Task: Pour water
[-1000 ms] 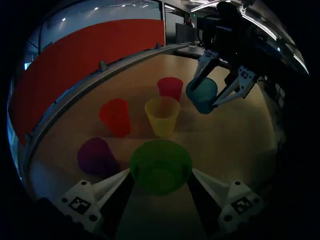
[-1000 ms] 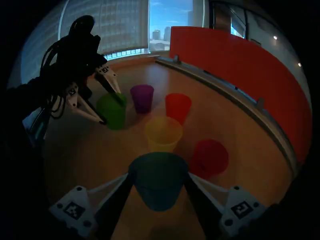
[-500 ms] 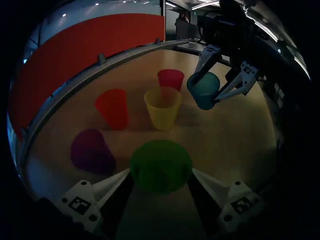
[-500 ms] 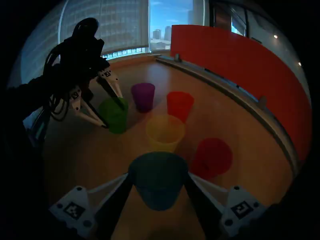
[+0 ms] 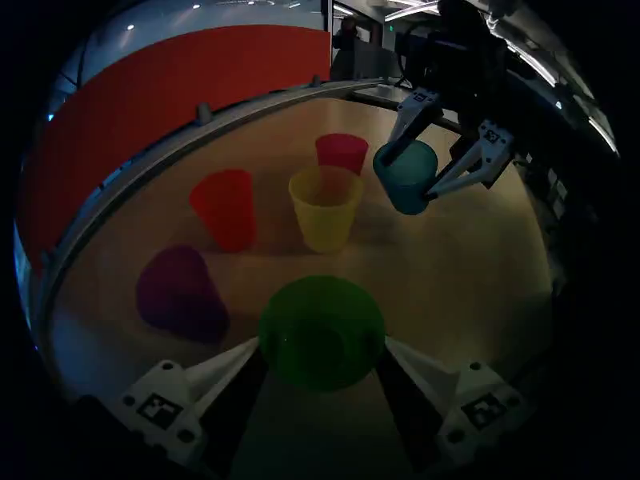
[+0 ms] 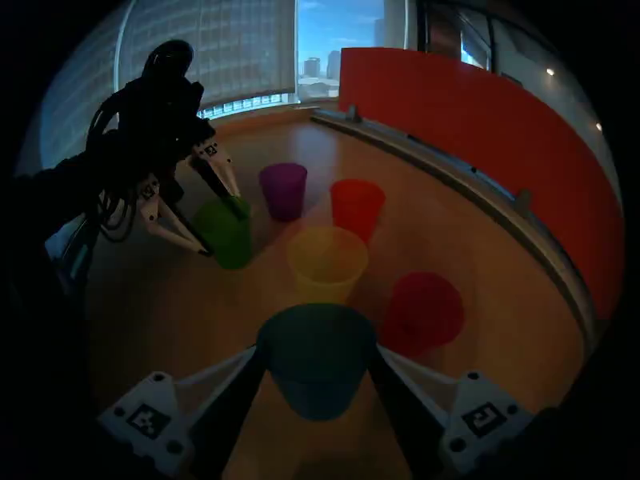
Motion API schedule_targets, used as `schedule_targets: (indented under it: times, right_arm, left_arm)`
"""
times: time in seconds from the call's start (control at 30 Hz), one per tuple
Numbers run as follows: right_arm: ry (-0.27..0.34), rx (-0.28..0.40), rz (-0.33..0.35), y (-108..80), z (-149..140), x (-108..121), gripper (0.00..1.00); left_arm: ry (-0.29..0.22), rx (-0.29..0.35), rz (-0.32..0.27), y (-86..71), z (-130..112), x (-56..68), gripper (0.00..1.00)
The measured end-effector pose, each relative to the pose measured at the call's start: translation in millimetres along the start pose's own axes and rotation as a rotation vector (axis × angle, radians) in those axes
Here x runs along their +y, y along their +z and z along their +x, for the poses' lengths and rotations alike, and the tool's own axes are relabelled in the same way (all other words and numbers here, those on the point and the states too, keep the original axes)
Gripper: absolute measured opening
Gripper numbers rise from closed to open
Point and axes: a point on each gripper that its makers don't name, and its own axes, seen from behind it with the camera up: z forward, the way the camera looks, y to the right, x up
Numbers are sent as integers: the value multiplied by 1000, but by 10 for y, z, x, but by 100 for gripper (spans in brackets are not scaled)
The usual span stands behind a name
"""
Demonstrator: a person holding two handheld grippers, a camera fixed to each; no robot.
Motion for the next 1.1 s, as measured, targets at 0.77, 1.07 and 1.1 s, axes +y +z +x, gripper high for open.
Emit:
schedule_targets:
  times: [0.77,1.07,1.1]
  right_arm:
    - [5,-6,7,73,-83,-38,90]
    - [11,-6,9,126,-162,-40,90]
    - [11,-5,8,127,-168,-39,90]
  left_arm:
    - [-20,8,-16,-130,-47,78,93]
    - [-17,6,-2,-169,-102,90,97]
    - [-17,6,-1,-170,-107,91,97]
